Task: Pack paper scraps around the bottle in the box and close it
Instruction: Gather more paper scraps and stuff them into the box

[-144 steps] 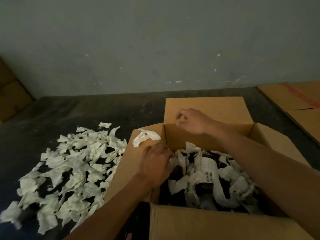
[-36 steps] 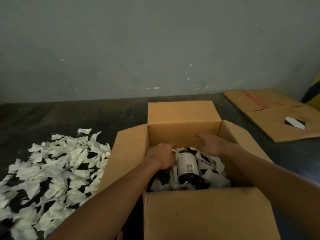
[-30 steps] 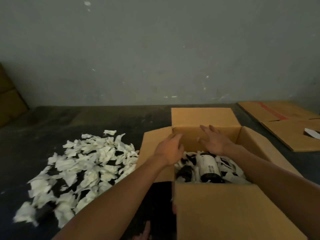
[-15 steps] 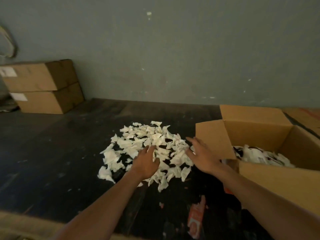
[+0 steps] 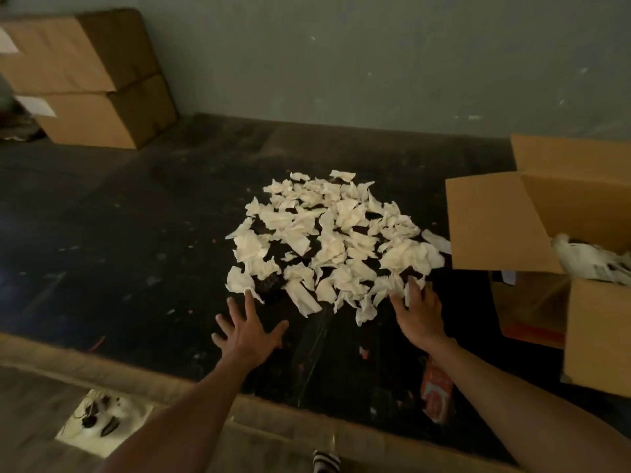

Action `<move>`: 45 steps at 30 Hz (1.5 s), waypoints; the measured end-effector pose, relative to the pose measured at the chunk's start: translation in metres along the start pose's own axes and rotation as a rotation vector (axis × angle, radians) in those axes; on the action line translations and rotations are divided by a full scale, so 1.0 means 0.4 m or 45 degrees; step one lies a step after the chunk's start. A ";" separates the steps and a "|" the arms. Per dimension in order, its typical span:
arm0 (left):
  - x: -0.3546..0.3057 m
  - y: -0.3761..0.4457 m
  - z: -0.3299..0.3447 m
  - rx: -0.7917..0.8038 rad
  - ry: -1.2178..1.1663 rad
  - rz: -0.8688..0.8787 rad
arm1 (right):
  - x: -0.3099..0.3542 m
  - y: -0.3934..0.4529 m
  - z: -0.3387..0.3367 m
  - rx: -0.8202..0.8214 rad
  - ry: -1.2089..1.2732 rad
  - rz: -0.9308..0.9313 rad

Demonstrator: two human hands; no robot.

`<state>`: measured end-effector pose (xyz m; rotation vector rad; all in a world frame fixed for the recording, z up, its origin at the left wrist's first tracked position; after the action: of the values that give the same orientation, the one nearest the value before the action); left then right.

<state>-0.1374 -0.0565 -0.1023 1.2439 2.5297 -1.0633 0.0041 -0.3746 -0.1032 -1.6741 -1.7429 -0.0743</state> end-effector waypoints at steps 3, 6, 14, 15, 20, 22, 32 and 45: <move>0.004 0.079 -0.010 -0.038 0.069 0.050 | -0.006 0.074 0.006 -0.159 -0.001 0.138; -0.022 0.152 -0.022 -0.104 0.179 0.166 | 0.017 0.146 0.000 -0.295 -0.037 0.188; -0.130 0.260 -0.017 -0.143 0.469 0.449 | 0.221 0.241 0.118 -0.206 -0.199 -0.083; -0.139 0.273 -0.017 -0.137 0.480 0.466 | 0.253 0.246 0.132 -0.177 -0.159 -0.141; -0.186 0.322 -0.070 -0.121 0.429 0.600 | 0.386 0.268 0.158 -0.088 0.069 -0.378; -0.190 0.333 -0.126 -0.153 0.410 0.647 | 0.413 0.257 0.113 -0.303 0.138 -0.441; -0.167 0.539 -0.326 -0.262 0.402 0.488 | 0.204 0.388 -0.119 -0.585 -0.134 0.351; -0.241 0.618 -0.246 -0.069 0.437 0.498 | 0.207 0.460 -0.012 -0.185 -0.196 0.450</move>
<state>0.1253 0.0467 -0.1237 1.9422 2.3579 -0.7401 0.1782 -0.2770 -0.1343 -2.1199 -1.5529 0.0946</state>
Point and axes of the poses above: each hand's wrist, its own y-axis towards the middle knuckle, its own z-axis out of the palm, x = y × z, the point moved 5 cm from there along y, towards the middle knuckle, and after that the axes turned 12 degrees about x, right-handed, at the moved point
